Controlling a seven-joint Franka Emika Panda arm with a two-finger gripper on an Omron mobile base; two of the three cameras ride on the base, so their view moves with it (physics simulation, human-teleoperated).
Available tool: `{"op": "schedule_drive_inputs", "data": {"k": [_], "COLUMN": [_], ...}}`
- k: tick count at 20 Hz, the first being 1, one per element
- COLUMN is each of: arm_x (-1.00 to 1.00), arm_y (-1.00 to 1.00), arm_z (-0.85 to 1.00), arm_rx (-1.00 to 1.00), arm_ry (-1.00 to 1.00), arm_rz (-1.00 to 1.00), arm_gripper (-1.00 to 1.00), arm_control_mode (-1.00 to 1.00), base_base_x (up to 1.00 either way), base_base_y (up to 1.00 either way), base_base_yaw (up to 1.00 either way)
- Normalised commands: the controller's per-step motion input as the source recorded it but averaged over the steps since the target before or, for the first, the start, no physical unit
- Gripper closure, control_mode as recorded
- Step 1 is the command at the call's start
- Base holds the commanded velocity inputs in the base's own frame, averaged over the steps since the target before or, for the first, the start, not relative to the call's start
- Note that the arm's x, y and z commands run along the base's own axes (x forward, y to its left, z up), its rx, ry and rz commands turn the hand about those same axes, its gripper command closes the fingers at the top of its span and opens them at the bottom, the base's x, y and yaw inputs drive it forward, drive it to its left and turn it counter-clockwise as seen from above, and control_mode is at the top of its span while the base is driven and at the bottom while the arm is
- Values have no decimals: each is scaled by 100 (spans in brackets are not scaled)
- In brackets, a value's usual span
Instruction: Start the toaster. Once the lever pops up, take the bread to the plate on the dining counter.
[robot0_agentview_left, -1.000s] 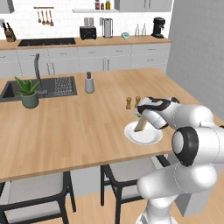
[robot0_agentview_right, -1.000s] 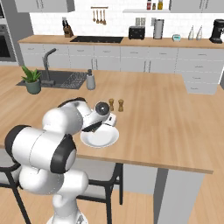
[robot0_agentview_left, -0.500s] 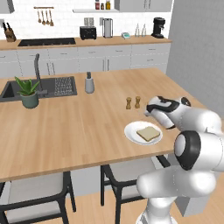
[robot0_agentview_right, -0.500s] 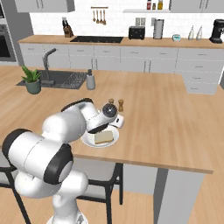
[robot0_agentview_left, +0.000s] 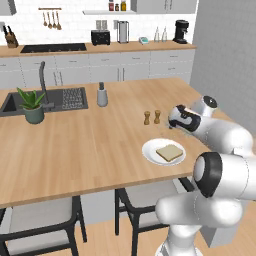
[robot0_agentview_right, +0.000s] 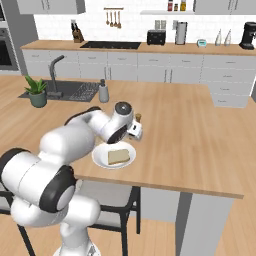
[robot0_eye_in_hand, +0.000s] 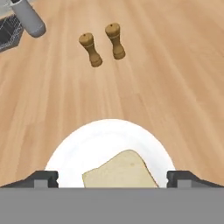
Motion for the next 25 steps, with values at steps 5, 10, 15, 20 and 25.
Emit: {"op": "schedule_drive_inputs", "data": {"k": [5, 10, 15, 20, 25], "arm_x": [-46, -86, -100, -100, -86], "arm_y": [80, 65, 49, 9, -22], "arm_z": [67, 71, 52, 45, 40], "arm_rx": [-16, -12, -10, -2, 1], "arm_ry": [34, 23, 16, 5, 0], "arm_rz": [3, 8, 5, 5, 0], "arm_gripper": [-100, -100, -100, -100, -100], "arm_control_mode": [-100, -100, -100, -100, -100], "base_base_x": [0, 0, 0, 0, 0], "base_base_y": [0, 0, 0, 0, 0], "base_base_yaw": [0, 0, 0, 0, 0]}}
